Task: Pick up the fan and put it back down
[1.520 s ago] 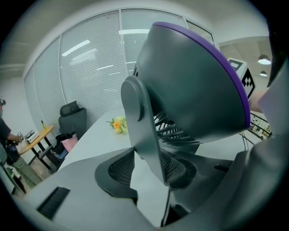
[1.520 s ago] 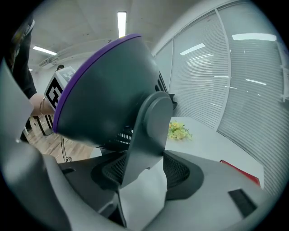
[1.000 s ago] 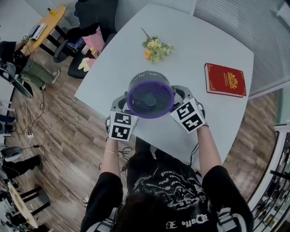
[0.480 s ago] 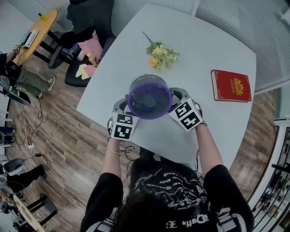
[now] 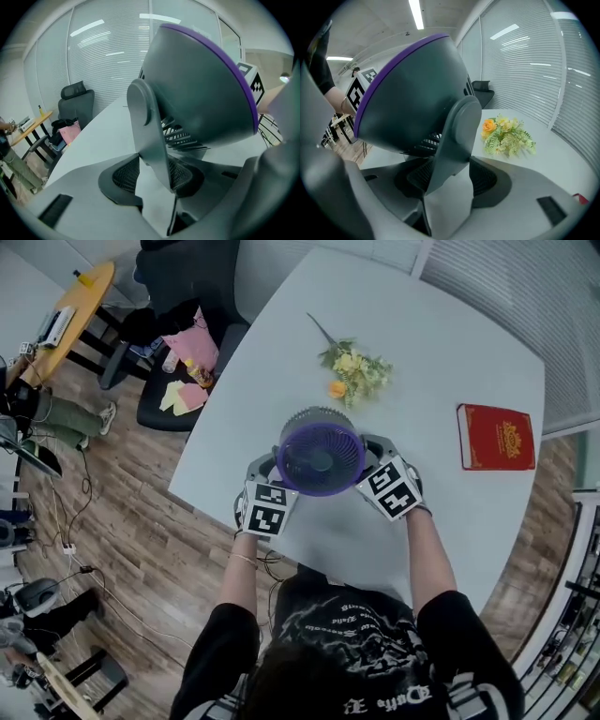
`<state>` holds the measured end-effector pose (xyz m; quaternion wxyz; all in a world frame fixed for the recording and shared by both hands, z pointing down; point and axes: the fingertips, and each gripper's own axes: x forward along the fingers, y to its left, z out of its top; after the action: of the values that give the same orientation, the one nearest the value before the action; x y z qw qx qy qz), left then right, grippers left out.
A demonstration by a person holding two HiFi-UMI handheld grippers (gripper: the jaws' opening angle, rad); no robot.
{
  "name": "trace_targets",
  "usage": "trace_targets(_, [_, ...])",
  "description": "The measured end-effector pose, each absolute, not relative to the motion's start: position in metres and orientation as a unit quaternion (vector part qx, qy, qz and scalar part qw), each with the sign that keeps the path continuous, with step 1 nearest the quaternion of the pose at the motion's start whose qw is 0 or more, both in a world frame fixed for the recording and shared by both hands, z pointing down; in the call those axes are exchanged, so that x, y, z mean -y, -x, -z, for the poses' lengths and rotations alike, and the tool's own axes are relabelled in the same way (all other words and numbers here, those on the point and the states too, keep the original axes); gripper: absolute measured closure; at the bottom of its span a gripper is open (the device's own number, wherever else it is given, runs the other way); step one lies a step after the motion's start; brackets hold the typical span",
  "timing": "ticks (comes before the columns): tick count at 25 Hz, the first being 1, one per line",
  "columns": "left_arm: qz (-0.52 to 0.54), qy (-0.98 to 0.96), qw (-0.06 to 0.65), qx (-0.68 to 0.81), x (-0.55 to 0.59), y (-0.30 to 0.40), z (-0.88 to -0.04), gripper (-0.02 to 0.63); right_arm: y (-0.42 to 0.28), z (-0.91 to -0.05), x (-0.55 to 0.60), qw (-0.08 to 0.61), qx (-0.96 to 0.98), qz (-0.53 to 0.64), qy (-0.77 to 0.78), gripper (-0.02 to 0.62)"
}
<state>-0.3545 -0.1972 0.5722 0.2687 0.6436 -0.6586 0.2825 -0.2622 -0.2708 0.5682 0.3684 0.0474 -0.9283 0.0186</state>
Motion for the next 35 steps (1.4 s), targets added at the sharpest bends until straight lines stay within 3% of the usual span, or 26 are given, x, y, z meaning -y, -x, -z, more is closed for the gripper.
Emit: trace_targets(35, [-0.257,-0.649,0.264,0.666,0.231,0.383,-0.612,0.433,0.292,-0.605,0.306,0.358,0.933,-0.009,-0.041,0.352])
